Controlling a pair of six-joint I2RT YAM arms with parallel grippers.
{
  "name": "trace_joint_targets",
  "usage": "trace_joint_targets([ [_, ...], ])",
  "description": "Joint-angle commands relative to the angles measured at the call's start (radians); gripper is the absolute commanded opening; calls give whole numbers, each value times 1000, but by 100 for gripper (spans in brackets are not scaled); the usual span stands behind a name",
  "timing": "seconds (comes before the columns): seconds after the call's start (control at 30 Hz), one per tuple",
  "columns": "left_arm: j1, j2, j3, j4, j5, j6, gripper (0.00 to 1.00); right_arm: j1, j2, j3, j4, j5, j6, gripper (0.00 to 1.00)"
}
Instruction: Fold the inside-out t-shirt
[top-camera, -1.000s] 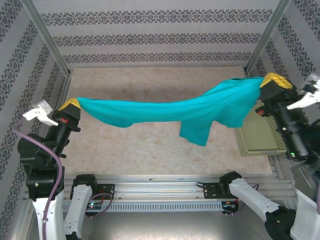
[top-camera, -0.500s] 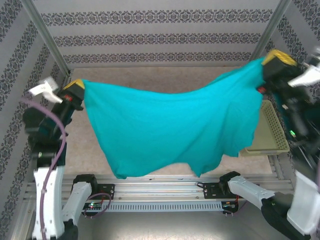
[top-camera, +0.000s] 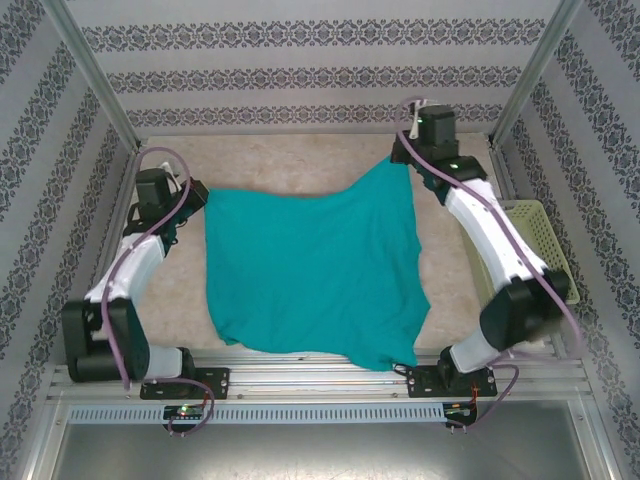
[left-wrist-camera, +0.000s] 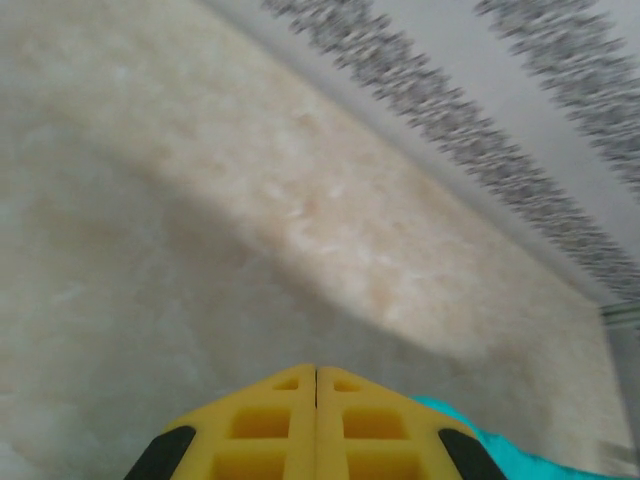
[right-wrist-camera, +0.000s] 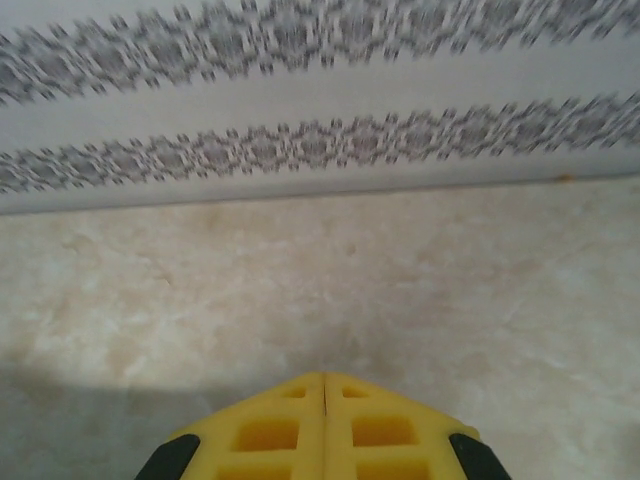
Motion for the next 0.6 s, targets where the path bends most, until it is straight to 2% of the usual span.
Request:
trace_joint_targets([
  [0.0, -9, 137, 62, 132, -24, 42, 0, -21, 133, 55, 130, -38, 37, 0],
  [0.13, -8, 285, 112, 203, -39, 45, 0, -49, 318, 166, 139, -61, 69, 0],
  [0.3, -3, 425, 231, 189, -66, 47, 0, -68, 506, 366, 94, -81, 75, 0],
  [0.57, 8, 557, 397, 129, -136, 45, 0, -83, 828, 884, -112, -79, 65, 0],
])
